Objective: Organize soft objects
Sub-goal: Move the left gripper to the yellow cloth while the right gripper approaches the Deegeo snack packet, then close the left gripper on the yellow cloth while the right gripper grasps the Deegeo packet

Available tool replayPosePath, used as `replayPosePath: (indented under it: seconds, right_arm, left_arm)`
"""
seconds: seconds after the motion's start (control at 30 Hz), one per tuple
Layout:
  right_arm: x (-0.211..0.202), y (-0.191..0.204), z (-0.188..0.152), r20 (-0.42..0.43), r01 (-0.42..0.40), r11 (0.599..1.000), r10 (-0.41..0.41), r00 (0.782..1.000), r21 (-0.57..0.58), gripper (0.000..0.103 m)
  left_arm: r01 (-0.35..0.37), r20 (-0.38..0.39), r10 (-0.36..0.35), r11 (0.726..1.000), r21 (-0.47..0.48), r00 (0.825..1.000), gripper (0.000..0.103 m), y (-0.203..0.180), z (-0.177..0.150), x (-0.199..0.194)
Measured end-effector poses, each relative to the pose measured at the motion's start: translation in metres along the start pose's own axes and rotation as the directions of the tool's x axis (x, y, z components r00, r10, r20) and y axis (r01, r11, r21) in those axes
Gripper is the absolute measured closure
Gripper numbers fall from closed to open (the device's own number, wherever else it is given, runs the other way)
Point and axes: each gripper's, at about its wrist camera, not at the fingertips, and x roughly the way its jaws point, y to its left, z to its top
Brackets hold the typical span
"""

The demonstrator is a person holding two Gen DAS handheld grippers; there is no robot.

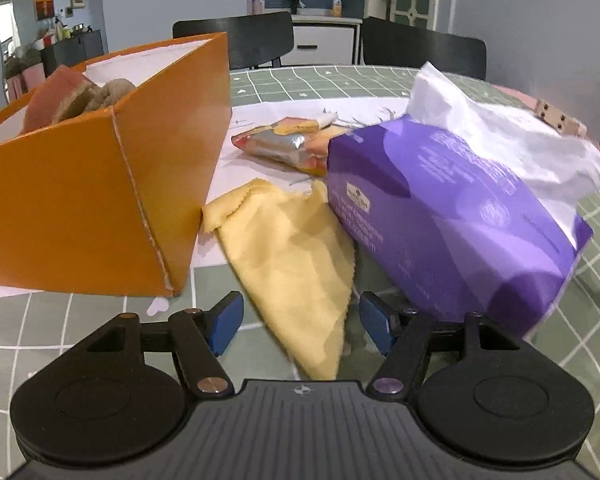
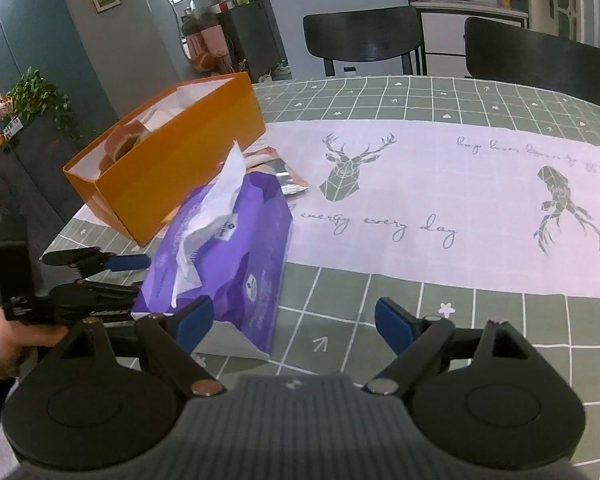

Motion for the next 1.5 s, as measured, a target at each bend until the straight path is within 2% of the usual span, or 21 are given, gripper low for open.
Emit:
replayPosePath:
  seconds: [0.13, 0.17, 0.2, 0.4, 0.5, 0.7, 0.77, 0.83, 0.93, 1.07, 1.13, 1.2, 1.27, 1.4, 1.5]
  right_arm:
    - [0.003, -0.003, -0.002, -0.015, -0.005, 1.0, 0.005, 1.0, 0.014, 0.015]
    - [0.004, -0.003, -0.002, -0.019, -0.008, 1.0, 0.008, 1.0, 0.02, 0.015]
    - [0.006, -0.004, -0.003, -0.024, -0.012, 1.0, 0.012, 1.0, 0.026, 0.015]
    - [0.011, -0.007, -0.006, -0.035, -0.013, 0.999, 0.015, 0.999, 0.04, 0.015]
    - [0.012, -0.013, -0.007, 0.006, 0.004, 0.997, -0.005, 1.0, 0.073, 0.015]
    - [0.025, -0.043, 0.003, 0.041, 0.036, 0.986, -0.043, 0.998, 0.165, 0.015]
    - [0.032, -0.056, 0.012, 0.046, 0.075, 0.981, -0.085, 0.995, 0.181, 0.015]
    - [0.045, -0.067, 0.03, 0.036, 0.128, 0.979, -0.135, 0.99, 0.161, 0.015]
    - [0.072, -0.075, 0.063, 0.015, 0.14, 0.987, -0.142, 0.99, 0.077, 0.015]
    - [0.122, -0.08, 0.113, -0.07, 0.006, 1.0, -0.007, 0.998, -0.022, 0.015]
    - [0.148, -0.075, 0.135, -0.129, -0.064, 0.996, 0.057, 0.99, -0.056, 0.015]
    - [0.171, -0.063, 0.154, -0.16, -0.1, 0.992, 0.086, 0.983, -0.082, 0.015]
    - [0.19, -0.044, 0.166, -0.188, -0.144, 0.981, 0.117, 0.975, -0.133, 0.015]
    - [0.222, -0.004, 0.176, -0.265, -0.234, 0.932, 0.16, 0.951, -0.277, 0.015]
    - [0.242, 0.013, 0.178, -0.288, -0.264, 0.918, 0.177, 0.941, -0.297, 0.015]
  left_arm:
    - [-0.02, 0.02, 0.021, 1.0, -0.02, 1.0, 0.028, -0.001, 0.003, 0.004]
    - [-0.036, 0.028, 0.037, 0.999, -0.014, 0.999, 0.041, -0.002, 0.004, 0.005]
    - [-0.039, 0.035, 0.04, 0.999, -0.028, 0.999, 0.049, -0.001, 0.004, 0.006]
    - [-0.067, 0.041, 0.069, 0.996, -0.05, 0.997, 0.079, 0.006, 0.006, 0.005]
    - [-0.063, 0.036, 0.065, 0.997, -0.048, 0.997, 0.094, 0.013, 0.003, -0.001]
    - [-0.029, 0.01, 0.029, 0.999, -0.04, 1.0, 0.096, 0.03, -0.012, -0.021]
    - [-0.022, -0.001, 0.022, 0.999, -0.029, 1.0, 0.096, 0.033, -0.017, -0.029]
    - [-0.015, -0.007, 0.015, 0.999, -0.038, 1.0, 0.096, 0.037, -0.023, -0.035]
    - [-0.01, -0.011, 0.009, 0.998, -0.059, 1.0, 0.096, 0.041, -0.028, -0.042]
    - [-0.003, -0.014, 0.002, 0.998, -0.065, 1.0, 0.093, 0.044, -0.03, -0.045]
    - [0.005, -0.013, -0.006, 0.999, -0.053, 1.0, 0.093, 0.045, -0.03, -0.045]
    - [0.012, -0.02, -0.013, 0.999, -0.045, 1.0, 0.092, 0.047, -0.029, -0.044]
    - [0.02, -0.029, -0.021, 0.998, -0.052, 0.999, 0.092, 0.048, -0.028, -0.044]
    - [0.022, -0.038, -0.024, 0.999, -0.045, 0.999, 0.091, 0.048, -0.026, -0.042]
    - [0.024, -0.037, -0.025, 0.999, -0.044, 0.999, 0.091, 0.048, -0.026, -0.042]
